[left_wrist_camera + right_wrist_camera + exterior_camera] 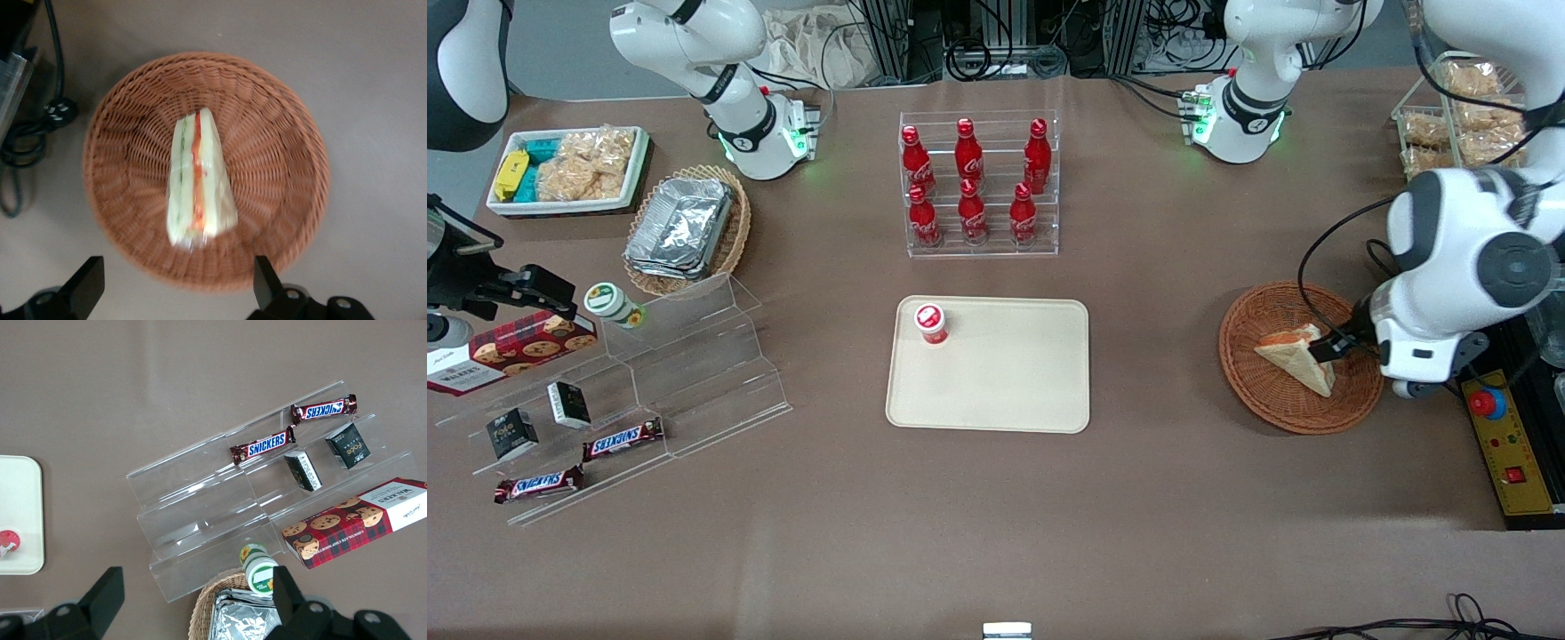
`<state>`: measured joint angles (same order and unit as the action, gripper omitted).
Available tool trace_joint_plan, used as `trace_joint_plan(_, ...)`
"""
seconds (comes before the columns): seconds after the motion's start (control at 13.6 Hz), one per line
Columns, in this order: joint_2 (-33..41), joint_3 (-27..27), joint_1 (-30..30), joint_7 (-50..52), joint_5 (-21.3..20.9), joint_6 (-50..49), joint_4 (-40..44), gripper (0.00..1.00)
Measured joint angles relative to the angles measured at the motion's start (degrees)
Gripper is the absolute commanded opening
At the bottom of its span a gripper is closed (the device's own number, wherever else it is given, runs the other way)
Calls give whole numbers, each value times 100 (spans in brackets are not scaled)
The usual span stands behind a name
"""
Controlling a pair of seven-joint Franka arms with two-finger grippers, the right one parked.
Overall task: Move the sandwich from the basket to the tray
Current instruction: 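Move the left gripper over the sandwich in the wicker basket and lower it, then close the left gripper on the triangular sandwich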
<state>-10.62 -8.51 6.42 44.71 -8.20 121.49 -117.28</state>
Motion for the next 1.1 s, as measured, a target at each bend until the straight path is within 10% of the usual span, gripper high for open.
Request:
trace_joint_plan(0.66,-335,269,66,709,-69,1387,-939,99)
trace_joint_plan(0.74,-425,269,66,818,-69,1473,-940,76)
trace_joint_plan(0.81,-515,268,65,878,-69,1549,-939,13)
trace_joint_plan(1.1,-623,254,60,931,-71,1619,-860,0)
